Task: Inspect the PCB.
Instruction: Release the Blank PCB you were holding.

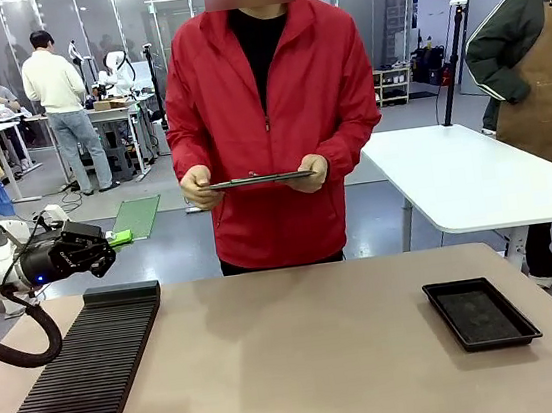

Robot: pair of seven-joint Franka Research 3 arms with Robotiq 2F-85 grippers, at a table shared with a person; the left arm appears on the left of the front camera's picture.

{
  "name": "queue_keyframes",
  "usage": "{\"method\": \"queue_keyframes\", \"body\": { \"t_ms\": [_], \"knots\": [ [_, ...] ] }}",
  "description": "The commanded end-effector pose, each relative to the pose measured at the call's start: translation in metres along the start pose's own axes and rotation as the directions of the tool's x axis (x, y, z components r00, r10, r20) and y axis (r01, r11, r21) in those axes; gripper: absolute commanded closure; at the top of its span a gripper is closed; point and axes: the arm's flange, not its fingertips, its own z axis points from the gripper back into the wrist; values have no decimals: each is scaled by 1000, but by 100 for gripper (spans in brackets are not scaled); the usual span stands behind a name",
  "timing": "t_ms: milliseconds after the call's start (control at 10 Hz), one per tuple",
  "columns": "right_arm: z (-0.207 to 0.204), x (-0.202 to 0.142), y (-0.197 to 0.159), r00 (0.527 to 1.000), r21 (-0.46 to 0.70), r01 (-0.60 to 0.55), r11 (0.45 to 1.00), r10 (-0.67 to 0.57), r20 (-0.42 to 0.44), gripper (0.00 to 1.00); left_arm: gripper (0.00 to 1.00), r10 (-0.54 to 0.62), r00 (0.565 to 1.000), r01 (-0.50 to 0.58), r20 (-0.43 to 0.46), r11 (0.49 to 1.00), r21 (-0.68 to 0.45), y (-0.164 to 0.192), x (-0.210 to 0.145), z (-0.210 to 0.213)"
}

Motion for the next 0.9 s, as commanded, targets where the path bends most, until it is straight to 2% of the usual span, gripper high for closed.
{"method": "queue_keyframes", "body": {
  "t_ms": [0,800],
  "knots": [
    [1,0,1,1000,3,-2,1000,2,1,0,97,2,1000,-2,-3,1000,-12,-1,-1,-1],
    [1,0,1,1000,3,-2,1000,2,1,0,97,2,1000,-2,-3,1000,-12,-1,-1,-1]
  ]
}}
